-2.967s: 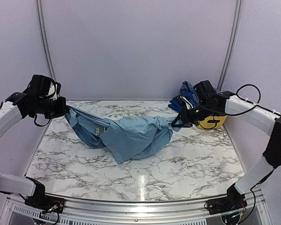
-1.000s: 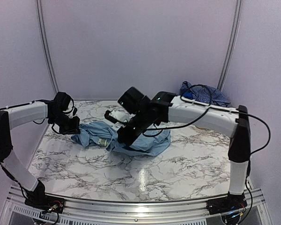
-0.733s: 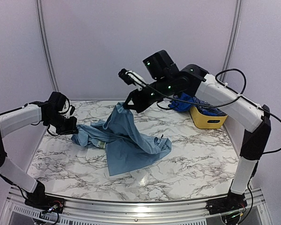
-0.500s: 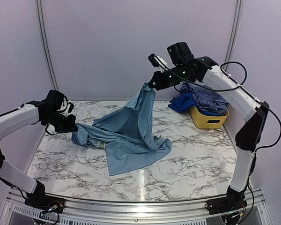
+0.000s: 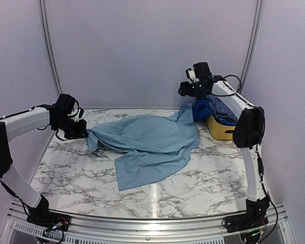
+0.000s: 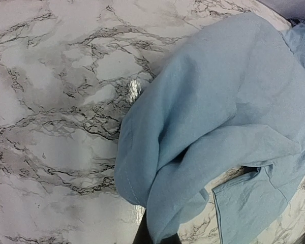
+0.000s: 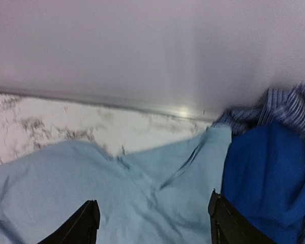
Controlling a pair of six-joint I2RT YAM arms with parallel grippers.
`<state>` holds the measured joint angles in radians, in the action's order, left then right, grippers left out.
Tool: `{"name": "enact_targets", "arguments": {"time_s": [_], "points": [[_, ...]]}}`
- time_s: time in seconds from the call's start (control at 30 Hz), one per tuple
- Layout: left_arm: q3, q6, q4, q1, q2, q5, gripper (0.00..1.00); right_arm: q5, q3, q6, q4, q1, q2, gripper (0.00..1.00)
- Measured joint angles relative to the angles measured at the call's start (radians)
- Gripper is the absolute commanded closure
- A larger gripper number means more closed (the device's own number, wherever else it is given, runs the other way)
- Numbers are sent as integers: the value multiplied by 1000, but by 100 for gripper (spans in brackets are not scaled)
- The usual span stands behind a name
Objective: Fold and stack the mixed laundry pile
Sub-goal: Flatten out the crumpled T-shirt at the center of the board.
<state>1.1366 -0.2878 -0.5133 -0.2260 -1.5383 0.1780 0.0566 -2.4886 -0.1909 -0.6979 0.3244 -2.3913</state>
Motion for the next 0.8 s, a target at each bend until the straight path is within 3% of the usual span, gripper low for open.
{"name": "enact_targets", "arguments": {"time_s": [0.17, 0.33, 0.53, 0.8], "points": [[0, -11, 0, 0, -27, -7, 100, -6, 409, 36, -24, 103, 159, 33], [-1, -22, 0, 7, -35, -23, 100, 110, 673, 58, 2, 352, 379, 33], [-1, -23, 0, 19, -45, -21, 100, 241, 704, 72, 55, 626, 367, 31], [-4, -23, 1, 19, -45, -8, 100, 242, 664, 92, -1, 722, 129, 29]]}}
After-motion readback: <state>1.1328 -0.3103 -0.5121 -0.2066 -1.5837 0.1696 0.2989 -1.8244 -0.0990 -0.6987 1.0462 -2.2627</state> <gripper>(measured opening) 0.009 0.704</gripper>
